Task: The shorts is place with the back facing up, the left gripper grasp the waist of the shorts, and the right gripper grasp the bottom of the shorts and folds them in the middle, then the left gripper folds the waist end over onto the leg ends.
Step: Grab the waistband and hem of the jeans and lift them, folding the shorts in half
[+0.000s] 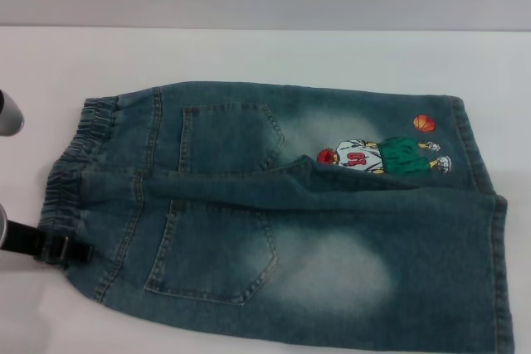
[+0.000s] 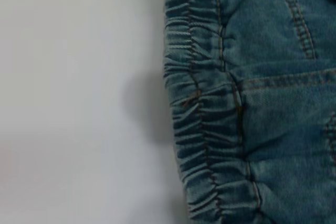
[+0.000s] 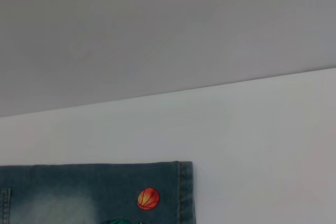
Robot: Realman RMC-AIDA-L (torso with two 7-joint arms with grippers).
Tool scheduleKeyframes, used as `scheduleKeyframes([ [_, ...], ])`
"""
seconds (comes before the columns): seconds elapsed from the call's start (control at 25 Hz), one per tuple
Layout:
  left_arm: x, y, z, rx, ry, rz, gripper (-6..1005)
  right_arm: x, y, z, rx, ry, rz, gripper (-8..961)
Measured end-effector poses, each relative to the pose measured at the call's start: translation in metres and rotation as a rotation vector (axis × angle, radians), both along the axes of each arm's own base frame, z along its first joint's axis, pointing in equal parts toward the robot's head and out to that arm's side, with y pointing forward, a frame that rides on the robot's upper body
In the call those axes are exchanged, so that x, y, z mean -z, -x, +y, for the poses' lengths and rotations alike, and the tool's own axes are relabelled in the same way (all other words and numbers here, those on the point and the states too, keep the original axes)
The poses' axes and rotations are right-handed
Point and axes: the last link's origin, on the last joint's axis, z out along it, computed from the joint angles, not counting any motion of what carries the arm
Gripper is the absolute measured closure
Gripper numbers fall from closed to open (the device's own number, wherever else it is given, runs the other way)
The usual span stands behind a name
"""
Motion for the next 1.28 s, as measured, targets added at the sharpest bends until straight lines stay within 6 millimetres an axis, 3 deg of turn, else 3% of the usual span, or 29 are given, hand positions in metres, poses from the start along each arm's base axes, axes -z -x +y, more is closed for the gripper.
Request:
scheduleKeyframes([
  [0.2, -0.004, -0.003, 0.004, 0.025, -0.008, 0.007, 270, -0.001, 0.002, 0.0, -0.007, -0.001, -0.003, 262],
  [0.4, 0.006, 0.003, 0.01, 0.004, 0.043, 0.017, 275, -0.001, 0.005, -0.001, -0.015, 0.006, -0.006, 264],
  [0.64, 0.01, 0.005, 0.013, -0.012, 0.051, 0.016, 440, -0.003, 0.007, -0.002, -0.02, 0.013, -0.009, 266],
  [1.28, 0.0, 0.0, 0.006, -0.004, 0.01, 0.032, 546, -0.003, 0.008, -0.003, -0.026, 0.014, -0.007, 271],
])
